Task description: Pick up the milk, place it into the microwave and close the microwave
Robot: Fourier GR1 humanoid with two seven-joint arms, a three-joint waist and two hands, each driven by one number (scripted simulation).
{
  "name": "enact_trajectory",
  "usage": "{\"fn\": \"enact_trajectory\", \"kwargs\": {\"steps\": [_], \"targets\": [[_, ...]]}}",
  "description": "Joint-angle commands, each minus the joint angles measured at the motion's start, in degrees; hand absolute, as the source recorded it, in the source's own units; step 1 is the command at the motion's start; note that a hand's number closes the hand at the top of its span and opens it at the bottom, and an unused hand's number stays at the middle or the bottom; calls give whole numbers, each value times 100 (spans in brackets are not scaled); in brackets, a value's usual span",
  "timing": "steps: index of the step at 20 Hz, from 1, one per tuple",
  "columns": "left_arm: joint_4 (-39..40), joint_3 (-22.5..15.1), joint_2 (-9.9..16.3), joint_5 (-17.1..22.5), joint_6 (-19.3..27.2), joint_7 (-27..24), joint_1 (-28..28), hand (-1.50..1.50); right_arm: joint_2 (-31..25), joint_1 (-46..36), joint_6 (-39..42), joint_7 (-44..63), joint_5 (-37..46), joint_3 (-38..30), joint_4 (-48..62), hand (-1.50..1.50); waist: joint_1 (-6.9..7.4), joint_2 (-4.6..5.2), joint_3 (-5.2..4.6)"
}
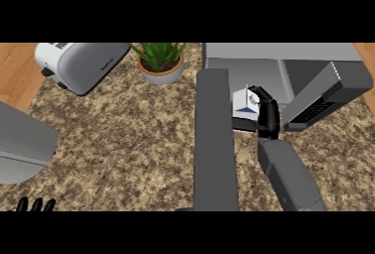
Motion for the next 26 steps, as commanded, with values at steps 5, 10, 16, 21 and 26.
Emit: {"fn": "enact_trajectory", "kwargs": {"steps": [5,10,16,21,26], "targets": [[-6,249,213,278,-133,260,-248,-150,-387,-1203,-440,-405,210,-494,2016,150,137,79,9],[68,30,49,28,-155,22,-182,-150,-618,-1430,-578,-674,287,-617,2596,150,290,135,16],[172,53,118,46,-185,138,-394,-150,-821,-1597,-950,-896,499,-558,2918,150,421,244,26],[329,72,105,21,-312,-92,-373,-150,-1015,-1904,-1487,-994,822,-362,3074,150,495,233,19],[284,74,121,68,-285,39,-438,-150,-887,-1994,-1684,-1252,631,-621,2974,150,510,276,35]]}}
